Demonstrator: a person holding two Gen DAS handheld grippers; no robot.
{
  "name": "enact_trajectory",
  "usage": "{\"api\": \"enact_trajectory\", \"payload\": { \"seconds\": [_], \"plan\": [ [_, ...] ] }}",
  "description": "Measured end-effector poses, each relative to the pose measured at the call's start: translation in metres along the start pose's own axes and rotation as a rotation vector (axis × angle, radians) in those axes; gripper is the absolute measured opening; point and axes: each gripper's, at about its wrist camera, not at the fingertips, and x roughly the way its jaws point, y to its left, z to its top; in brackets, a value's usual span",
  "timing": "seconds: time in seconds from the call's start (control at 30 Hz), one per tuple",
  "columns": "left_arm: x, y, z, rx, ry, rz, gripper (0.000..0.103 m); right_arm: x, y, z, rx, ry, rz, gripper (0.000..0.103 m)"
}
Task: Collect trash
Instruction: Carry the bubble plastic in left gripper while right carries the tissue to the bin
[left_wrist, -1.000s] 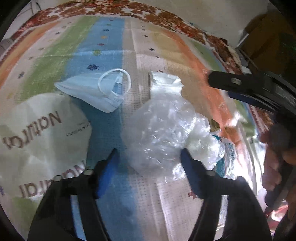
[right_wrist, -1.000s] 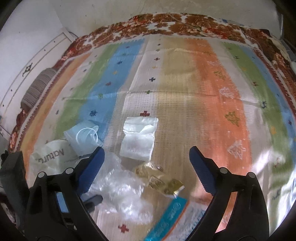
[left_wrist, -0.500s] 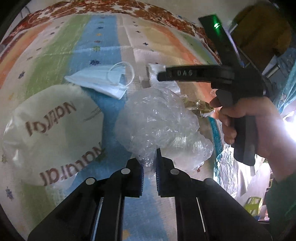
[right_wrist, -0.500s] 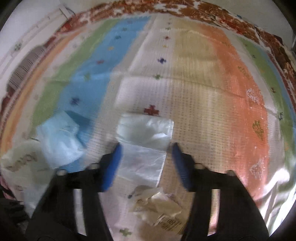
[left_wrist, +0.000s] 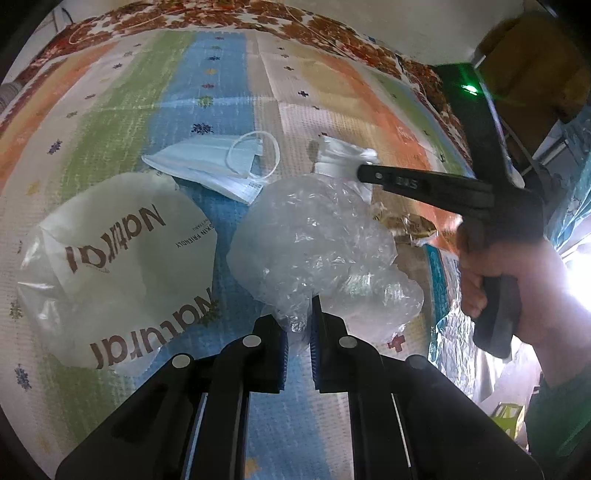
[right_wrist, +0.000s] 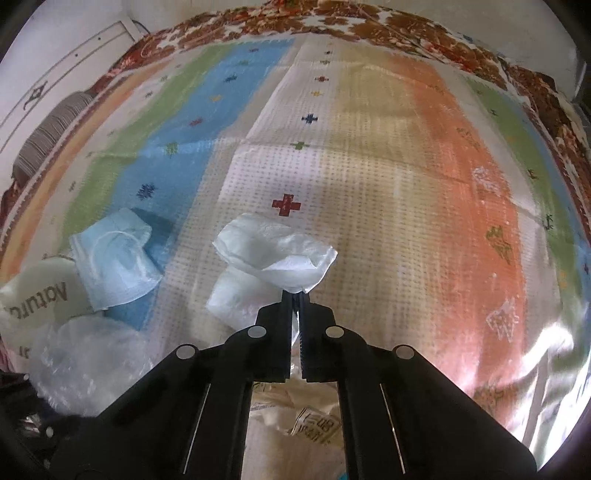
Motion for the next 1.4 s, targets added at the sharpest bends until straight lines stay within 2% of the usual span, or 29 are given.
{"api": "enact_trajectory", "payload": {
  "seconds": [0.33,0.67,1.03,1.23,1.4],
  "plan": [
    [-0.024,0.002,0.000,-0.044,-0.021,0.022,0.007,-0.069,-0.002,-0.014,0.021,-0.107,0.028,0.002],
    [-0.061,-0.029,-0.017,0.004,-0.033,0.112,0.007,-0.142,-0.020,-0.064,0.054,-0.138,0.059,0.002],
    [-0.083,-0.053,-0.048,-0.087,-0.025,0.163,0.006,-0.183,-0.018,-0.118,0.038,-0.153,0.056,0.002],
    [-0.101,-0.069,-0.063,-0.093,-0.044,0.179,0.006,-0.197,-0.018,-0.139,0.033,-0.145,0.056,0.002],
    [-0.115,-0.082,-0.074,-0.094,-0.062,0.163,0.006,-0.208,-0.014,-0.156,0.027,-0.137,0.061,0.002]
  ]
}}
